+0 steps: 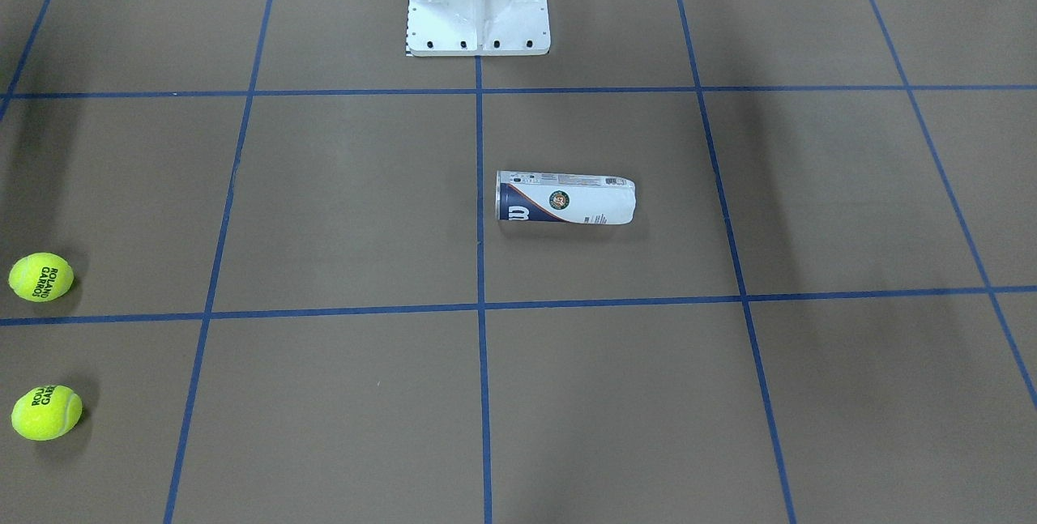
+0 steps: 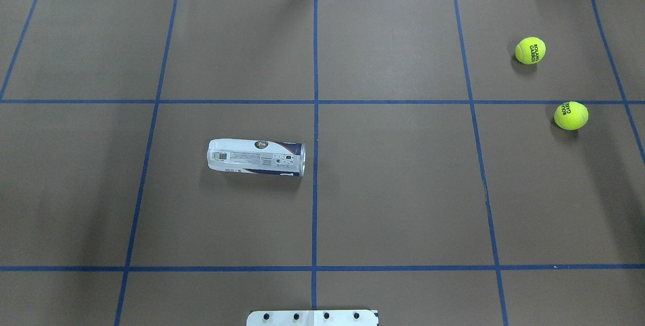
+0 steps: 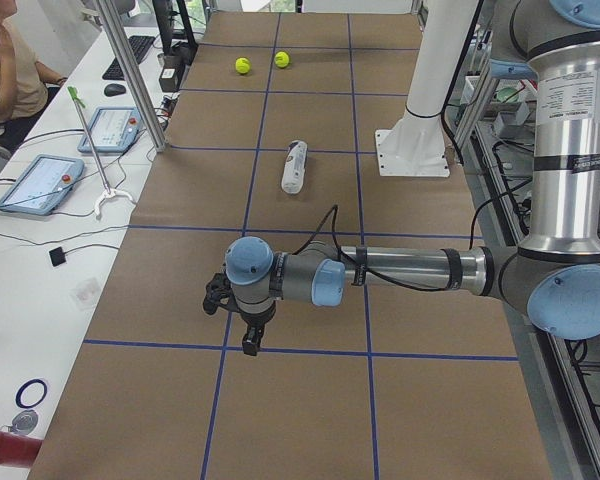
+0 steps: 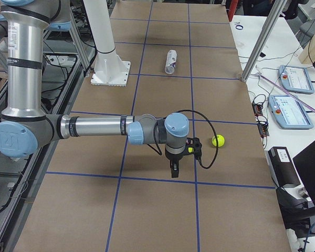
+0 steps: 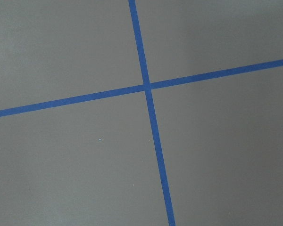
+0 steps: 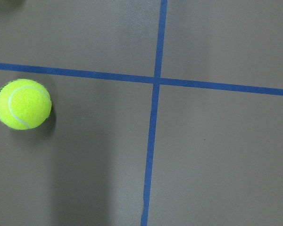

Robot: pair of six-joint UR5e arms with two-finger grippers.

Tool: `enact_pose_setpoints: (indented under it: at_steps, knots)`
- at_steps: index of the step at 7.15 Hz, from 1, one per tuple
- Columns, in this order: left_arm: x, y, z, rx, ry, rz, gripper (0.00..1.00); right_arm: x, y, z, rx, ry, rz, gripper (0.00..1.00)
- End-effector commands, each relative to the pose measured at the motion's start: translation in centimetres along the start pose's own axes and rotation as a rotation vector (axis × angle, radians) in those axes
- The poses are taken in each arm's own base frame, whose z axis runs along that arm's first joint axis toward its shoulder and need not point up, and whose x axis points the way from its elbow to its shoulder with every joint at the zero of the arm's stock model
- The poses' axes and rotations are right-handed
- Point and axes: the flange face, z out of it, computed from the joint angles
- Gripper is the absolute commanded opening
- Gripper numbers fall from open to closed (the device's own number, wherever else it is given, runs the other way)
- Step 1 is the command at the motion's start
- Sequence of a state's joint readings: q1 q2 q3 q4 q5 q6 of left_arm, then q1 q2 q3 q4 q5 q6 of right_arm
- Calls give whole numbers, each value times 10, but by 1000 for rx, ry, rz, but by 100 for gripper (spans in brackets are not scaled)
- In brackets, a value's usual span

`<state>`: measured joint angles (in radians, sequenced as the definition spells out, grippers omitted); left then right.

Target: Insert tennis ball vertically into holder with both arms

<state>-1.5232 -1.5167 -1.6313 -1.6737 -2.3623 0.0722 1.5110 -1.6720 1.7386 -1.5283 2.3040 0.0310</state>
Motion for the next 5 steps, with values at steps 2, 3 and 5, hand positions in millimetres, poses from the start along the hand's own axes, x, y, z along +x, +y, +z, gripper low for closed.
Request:
enact_pose_setpoints:
  at_steps: [2,3,5]
  knots:
    - [3,-4,-2,4,-2,0,100,-3,-1,-4,8,0,-7,99]
    - [4,-1,-5,9,-5,5,100,-10,-10,-11,27,2,-23,99]
    - [5,-12,-11,20,-76,19,100,-18,-19,-20,52,8,-45,99]
